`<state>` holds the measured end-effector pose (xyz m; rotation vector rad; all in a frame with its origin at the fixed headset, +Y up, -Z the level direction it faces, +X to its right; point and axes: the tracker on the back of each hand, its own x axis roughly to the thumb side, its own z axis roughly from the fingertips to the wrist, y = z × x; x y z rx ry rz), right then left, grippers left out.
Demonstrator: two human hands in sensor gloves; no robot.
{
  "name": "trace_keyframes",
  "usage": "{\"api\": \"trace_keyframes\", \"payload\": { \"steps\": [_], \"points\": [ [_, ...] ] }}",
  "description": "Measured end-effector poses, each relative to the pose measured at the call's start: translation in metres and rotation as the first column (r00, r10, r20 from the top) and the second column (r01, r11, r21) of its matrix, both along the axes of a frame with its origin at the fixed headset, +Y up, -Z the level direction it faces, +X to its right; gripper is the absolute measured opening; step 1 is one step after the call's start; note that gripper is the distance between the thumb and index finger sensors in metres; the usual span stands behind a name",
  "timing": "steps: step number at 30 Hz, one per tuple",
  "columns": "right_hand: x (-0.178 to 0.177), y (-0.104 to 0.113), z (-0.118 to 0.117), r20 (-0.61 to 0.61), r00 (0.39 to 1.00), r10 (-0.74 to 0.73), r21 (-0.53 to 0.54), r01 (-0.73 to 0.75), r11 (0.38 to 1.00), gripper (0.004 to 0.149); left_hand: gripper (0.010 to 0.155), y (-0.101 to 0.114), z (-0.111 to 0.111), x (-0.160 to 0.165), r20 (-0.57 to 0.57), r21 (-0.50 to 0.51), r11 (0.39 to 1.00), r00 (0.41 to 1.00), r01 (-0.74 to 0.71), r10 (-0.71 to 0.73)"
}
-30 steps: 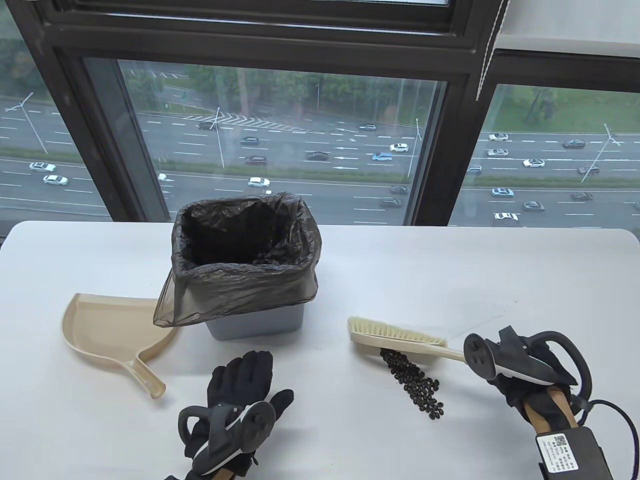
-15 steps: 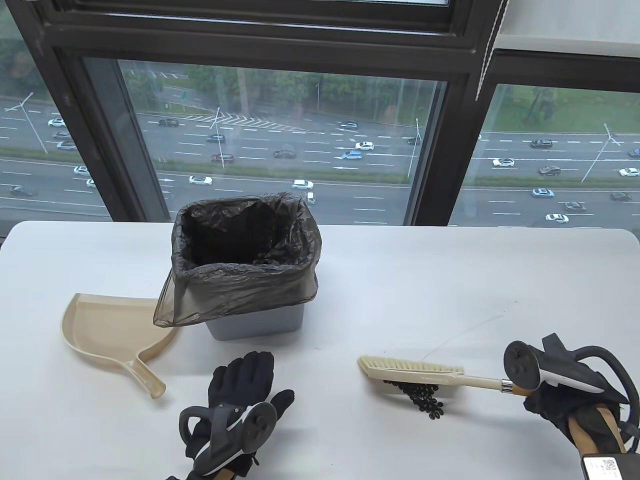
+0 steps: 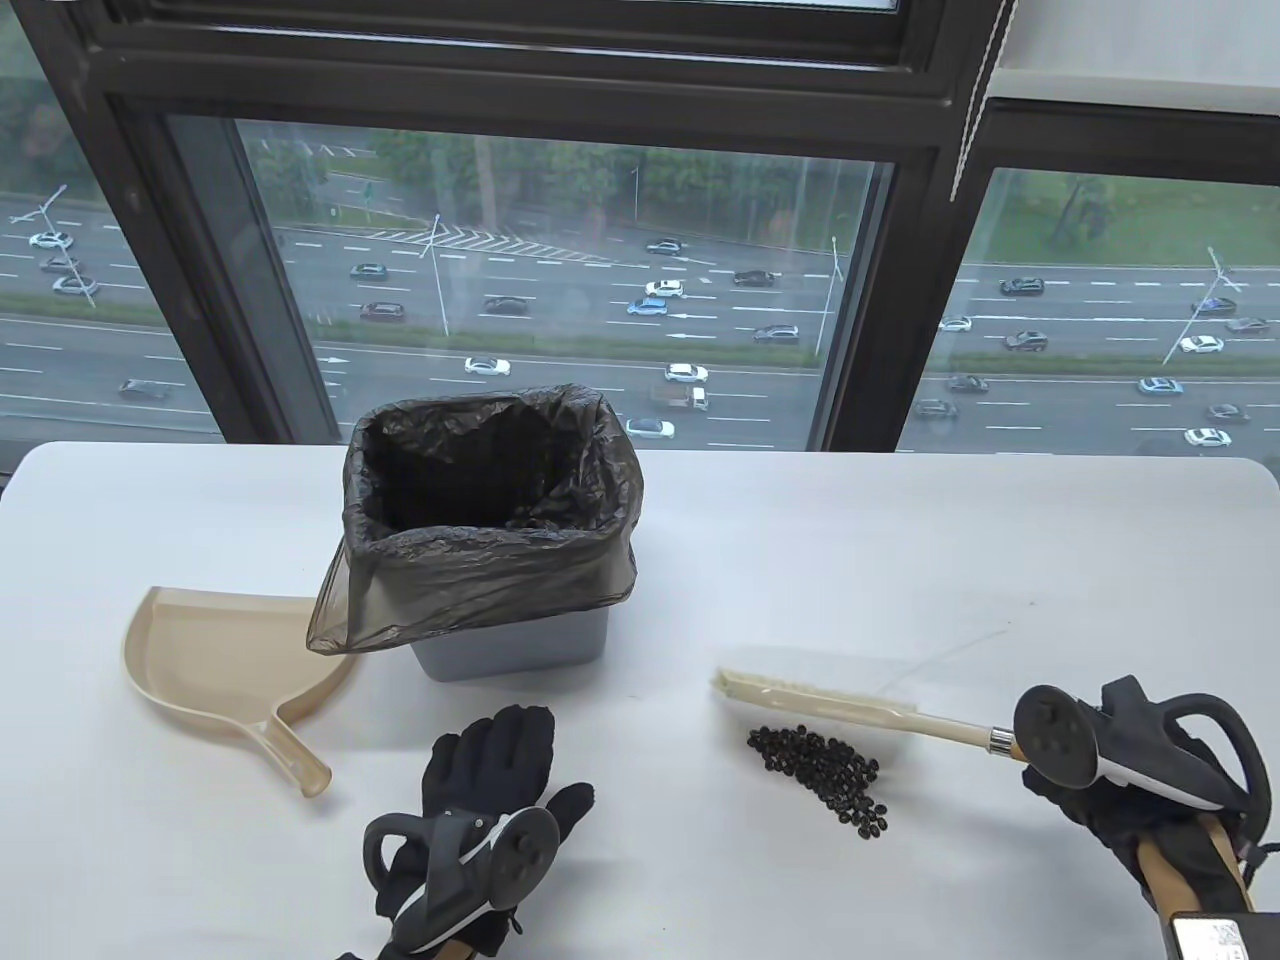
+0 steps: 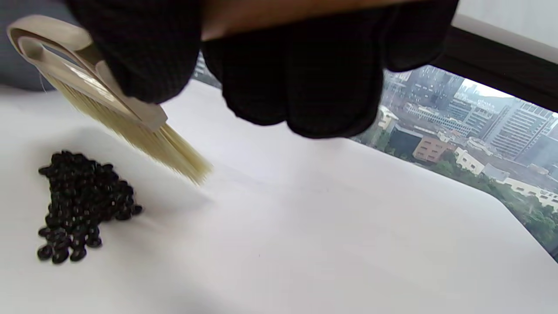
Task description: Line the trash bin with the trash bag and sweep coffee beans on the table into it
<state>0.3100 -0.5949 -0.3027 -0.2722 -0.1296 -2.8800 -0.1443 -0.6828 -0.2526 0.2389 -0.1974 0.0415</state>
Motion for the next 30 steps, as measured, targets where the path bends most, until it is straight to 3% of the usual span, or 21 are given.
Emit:
{"api": "trace_keyframes", "payload": {
  "steps": [2, 5, 8, 10, 14, 18, 20, 21, 24, 30],
  "points": [
    [0.0, 0.011, 0.001, -0.015, 0.998, -0.058, 0.014, 0.058, 0.998, 0.054, 0.078, 0.0, 0.0, 0.0, -0.002, 0.0, 1.0, 1.0, -0.003, 0.003],
    [-0.001, 0.026, 0.003, -0.011, 0.99, -0.141, -0.059, 0.14, 0.988, 0.055, 0.077, 0.0, -0.001, 0.0, -0.001, -0.003, 1.0, 1.0, 0.0, 0.0],
    [-0.002, 0.03, 0.002, 0.05, 0.955, -0.293, -0.274, 0.295, 0.915, 0.057, 0.077, 0.0, -0.001, 0.0, 0.0, 0.0, 1.0, 1.0, -0.002, 0.002],
    [-0.005, 0.027, 0.0, 0.052, 0.946, -0.32, -0.354, 0.317, 0.88, 0.057, 0.077, 0.0, -0.001, 0.001, 0.0, 0.0, 1.0, 1.0, -0.002, 0.002],
    [-0.024, 0.013, -0.004, 0.058, 0.971, -0.231, -0.463, 0.231, 0.856, 0.057, 0.078, 0.002, -0.001, 0.001, 0.003, 0.012, 1.0, 1.0, -0.011, 0.011],
    [-0.034, -0.01, -0.015, 0.083, 0.98, -0.184, -0.615, 0.195, 0.764, 0.056, 0.078, 0.004, 0.001, -0.001, 0.012, 0.024, 1.0, 1.0, -0.016, 0.015],
    [-0.033, -0.013, -0.017, 0.115, 0.979, -0.166, -0.621, 0.202, 0.758, 0.055, 0.078, 0.006, 0.002, -0.002, 0.015, 0.031, 0.999, 1.0, -0.024, 0.024],
    [-0.032, -0.012, -0.019, 0.132, 0.988, -0.078, -0.59, 0.141, 0.795, 0.054, 0.077, 0.007, 0.003, -0.003, 0.015, 0.033, 0.999, 0.999, -0.029, 0.029],
    [-0.024, -0.014, -0.024, 0.196, 0.978, 0.072, -0.57, 0.054, 0.82, 0.048, 0.078, 0.007, 0.003, -0.003, 0.015, 0.035, 0.999, 0.999, -0.033, 0.032],
    [-0.015, -0.017, -0.043, 0.236, 0.953, 0.188, -0.516, -0.04, 0.855, 0.046, 0.078, 0.006, 0.002, -0.003, 0.022, 0.037, 0.999, 0.999, -0.035, 0.034]
  ]
}}
